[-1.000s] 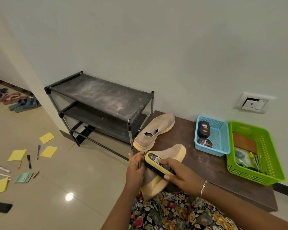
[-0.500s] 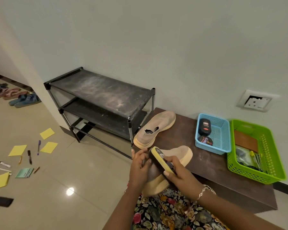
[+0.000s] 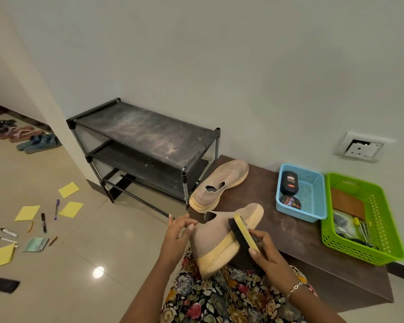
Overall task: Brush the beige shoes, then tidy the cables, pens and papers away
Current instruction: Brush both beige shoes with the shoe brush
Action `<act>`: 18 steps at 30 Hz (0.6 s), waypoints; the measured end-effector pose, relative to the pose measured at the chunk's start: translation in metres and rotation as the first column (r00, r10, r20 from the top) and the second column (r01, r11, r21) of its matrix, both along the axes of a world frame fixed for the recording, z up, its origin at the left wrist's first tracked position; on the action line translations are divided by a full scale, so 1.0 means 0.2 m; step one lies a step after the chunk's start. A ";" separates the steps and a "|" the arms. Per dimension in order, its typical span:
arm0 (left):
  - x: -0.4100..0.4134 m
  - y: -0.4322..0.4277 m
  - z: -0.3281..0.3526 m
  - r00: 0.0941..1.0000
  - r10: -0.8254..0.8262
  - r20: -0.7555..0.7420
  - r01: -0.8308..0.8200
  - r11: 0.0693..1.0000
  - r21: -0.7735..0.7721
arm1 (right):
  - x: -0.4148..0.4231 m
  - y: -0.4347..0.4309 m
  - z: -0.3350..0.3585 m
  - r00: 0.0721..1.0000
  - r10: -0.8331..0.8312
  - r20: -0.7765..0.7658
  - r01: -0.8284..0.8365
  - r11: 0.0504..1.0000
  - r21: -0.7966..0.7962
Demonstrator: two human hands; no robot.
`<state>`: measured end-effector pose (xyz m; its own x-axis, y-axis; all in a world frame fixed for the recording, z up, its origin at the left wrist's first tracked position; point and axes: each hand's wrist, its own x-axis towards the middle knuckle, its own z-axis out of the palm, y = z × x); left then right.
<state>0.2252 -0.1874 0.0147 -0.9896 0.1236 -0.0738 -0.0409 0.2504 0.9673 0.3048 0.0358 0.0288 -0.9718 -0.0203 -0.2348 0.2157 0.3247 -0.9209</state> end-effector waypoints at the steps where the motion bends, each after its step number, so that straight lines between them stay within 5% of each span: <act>1: 0.00 -0.02 -0.01 0.999 -0.010 0.036 0.010 1.000 0.001 | 0.00 0.00 0.00 1.000 -0.004 0.001 0.004 1.000 -0.013; 10: -0.03 -0.04 0.04 0.966 -0.177 0.190 0.184 0.983 -0.022 | 0.07 -0.05 0.00 0.970 -0.234 0.069 0.244 0.924 -0.294; 18: 0.00 0.19 0.21 0.976 -0.209 0.058 0.196 0.965 0.175 | 0.16 -0.08 0.06 0.875 -0.412 0.256 0.470 0.590 -0.657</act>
<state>0.2243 -0.1490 0.0559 -0.9350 0.3378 -0.1082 -0.0801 0.0961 0.9921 0.3377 0.0198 0.0418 -0.8877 0.2250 -0.4018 0.2310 -0.5373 -0.8112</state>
